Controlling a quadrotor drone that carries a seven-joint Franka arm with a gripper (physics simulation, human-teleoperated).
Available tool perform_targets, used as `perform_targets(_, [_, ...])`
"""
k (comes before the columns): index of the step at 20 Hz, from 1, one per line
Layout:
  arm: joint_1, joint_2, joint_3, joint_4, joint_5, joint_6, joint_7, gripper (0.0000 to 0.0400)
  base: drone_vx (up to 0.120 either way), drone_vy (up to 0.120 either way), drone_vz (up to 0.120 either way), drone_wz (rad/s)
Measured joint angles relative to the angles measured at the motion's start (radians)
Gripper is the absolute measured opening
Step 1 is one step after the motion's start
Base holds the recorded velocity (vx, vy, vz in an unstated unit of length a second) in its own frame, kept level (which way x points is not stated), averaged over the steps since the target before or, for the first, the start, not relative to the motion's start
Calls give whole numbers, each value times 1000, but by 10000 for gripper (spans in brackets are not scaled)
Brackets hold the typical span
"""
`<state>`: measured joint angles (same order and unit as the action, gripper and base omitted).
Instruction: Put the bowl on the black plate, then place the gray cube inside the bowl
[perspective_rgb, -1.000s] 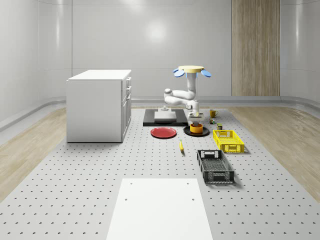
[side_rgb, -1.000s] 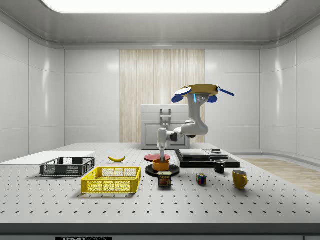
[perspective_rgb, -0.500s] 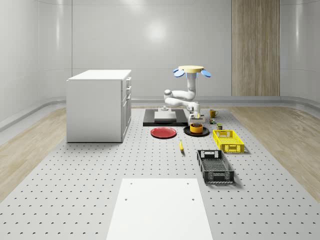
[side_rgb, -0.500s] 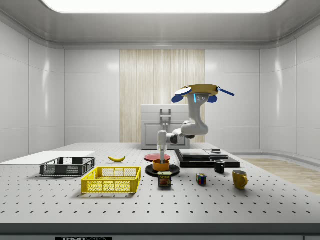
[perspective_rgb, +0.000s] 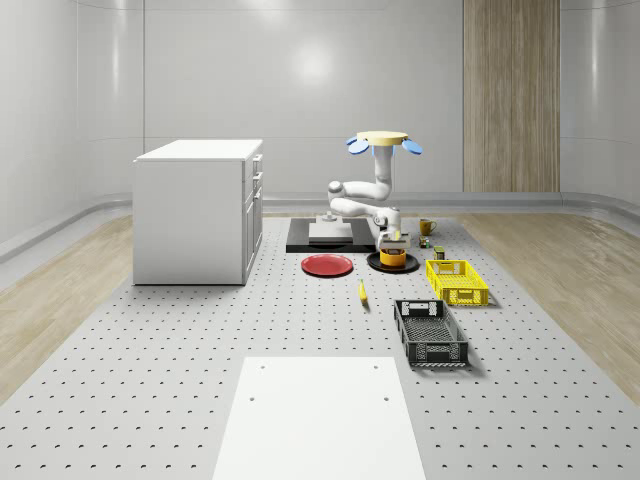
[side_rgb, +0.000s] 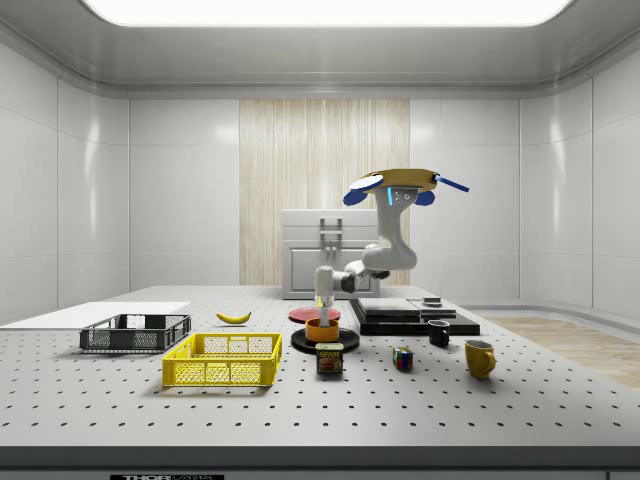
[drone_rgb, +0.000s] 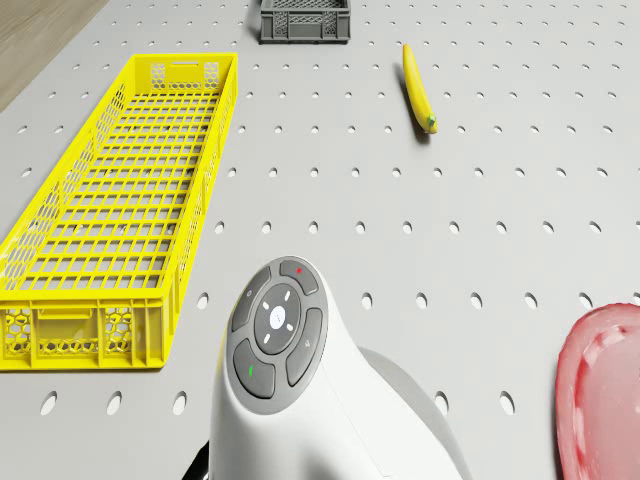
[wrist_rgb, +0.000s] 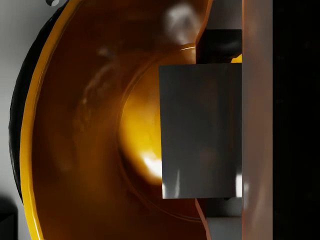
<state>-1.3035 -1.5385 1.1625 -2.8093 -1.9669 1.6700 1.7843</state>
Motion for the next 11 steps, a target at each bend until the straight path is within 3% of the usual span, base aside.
perform_targets(5, [13,5,47,-17,42,-25,-3,380,0,0,0,0])
perform_targets(11, [22,9,93,-32,85,-46,-3,395,0,0,0,0])
